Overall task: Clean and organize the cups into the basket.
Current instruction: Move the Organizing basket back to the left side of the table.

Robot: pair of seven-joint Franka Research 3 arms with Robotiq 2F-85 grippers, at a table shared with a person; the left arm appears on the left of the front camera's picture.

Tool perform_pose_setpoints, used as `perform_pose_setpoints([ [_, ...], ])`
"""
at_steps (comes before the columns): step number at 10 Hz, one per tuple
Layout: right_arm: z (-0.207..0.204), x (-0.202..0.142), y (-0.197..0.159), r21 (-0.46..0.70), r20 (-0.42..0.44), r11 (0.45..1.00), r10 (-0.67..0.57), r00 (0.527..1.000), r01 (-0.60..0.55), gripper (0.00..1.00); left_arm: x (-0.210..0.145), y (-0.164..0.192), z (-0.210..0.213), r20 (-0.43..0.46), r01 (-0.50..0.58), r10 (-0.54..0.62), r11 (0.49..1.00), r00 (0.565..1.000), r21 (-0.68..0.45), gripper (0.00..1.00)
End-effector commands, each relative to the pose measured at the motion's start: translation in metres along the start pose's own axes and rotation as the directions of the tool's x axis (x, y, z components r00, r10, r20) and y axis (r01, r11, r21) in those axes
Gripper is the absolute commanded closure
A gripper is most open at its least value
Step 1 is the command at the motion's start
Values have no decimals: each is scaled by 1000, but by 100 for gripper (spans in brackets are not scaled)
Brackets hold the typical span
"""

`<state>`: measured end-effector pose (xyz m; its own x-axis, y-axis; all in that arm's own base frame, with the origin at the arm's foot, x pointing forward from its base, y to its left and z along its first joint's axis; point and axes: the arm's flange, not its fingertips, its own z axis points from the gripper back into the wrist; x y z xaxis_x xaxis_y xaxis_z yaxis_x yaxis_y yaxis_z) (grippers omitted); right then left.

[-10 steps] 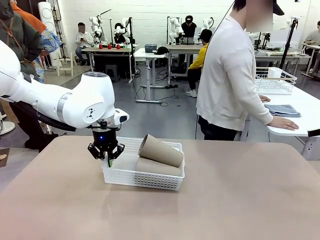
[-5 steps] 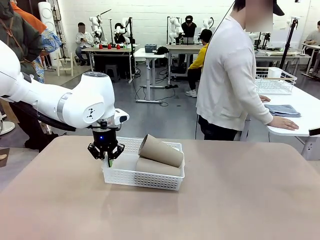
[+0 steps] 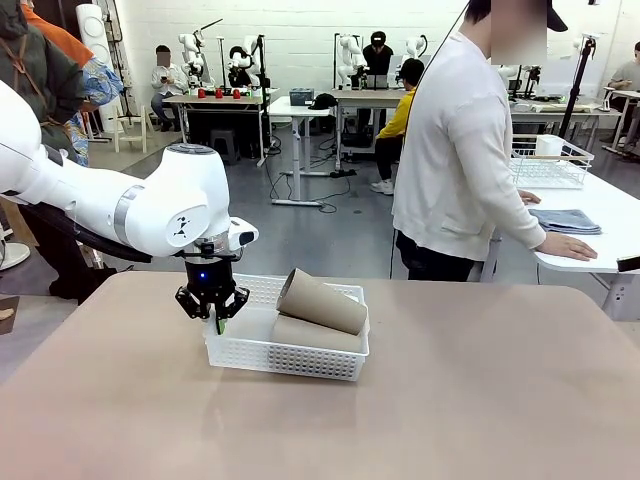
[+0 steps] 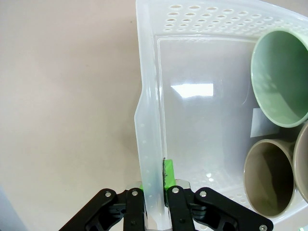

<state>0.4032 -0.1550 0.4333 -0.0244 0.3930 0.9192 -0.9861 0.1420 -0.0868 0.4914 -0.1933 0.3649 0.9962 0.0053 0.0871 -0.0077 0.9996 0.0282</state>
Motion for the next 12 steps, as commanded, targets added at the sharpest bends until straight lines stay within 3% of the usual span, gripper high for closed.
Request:
perform_pose_setpoints([
  [1,-3,2,3,-14,-9,1000,-21,1000,21,0,1,-1,4,8,-1,1,1000,1000,-2,100],
  [9,0,0,0,0,0,1000,0,1000,0,0,1,-1,4,8,-1,1,1000,1000,-2,100],
  [10,9,-4,2,63,148,977,-212,966,205,0,1,-1,4,8,-1,1,1000,1000,-2,100],
  [11,16,-11,4,93,212,922,-387,897,376,0,1,-1,4,8,-1,1,1000,1000,-2,100],
  [12,22,-21,6,157,262,829,-560,786,537,0,1,-1,4,8,-1,1,1000,1000,-2,100],
])
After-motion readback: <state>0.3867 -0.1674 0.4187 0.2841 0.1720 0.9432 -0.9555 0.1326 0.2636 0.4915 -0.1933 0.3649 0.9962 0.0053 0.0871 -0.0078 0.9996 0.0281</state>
